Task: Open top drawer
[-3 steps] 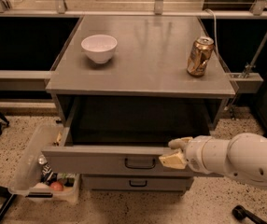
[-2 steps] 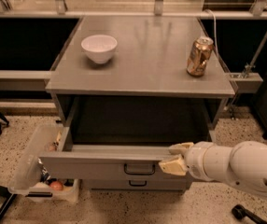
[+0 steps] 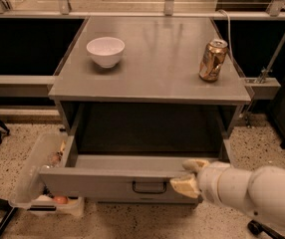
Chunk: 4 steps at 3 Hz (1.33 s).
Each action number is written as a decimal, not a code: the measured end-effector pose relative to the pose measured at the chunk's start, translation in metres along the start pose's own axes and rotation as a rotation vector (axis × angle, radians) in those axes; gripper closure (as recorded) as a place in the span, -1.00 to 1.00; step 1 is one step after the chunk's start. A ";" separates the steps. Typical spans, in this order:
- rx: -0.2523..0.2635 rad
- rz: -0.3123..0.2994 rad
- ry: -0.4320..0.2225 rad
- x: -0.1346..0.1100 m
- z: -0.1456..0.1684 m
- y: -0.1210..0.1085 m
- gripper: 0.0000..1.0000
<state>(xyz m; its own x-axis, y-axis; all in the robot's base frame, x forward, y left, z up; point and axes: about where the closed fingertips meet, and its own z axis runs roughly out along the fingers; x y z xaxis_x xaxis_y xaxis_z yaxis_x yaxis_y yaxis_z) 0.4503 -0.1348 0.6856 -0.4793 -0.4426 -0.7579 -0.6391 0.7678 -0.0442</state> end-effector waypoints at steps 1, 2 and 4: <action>0.011 0.018 -0.005 0.010 -0.013 0.016 1.00; 0.011 0.018 -0.005 0.010 -0.015 0.015 1.00; 0.031 0.047 -0.011 0.027 -0.036 0.041 1.00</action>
Offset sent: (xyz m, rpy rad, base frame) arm -0.4817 0.0284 -0.0504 0.1794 -0.0044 -0.4310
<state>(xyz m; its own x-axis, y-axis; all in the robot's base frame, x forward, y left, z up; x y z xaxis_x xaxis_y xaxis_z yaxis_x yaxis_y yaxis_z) 0.3892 -0.1316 0.6870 -0.5018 -0.4006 -0.7666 -0.5969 0.8018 -0.0283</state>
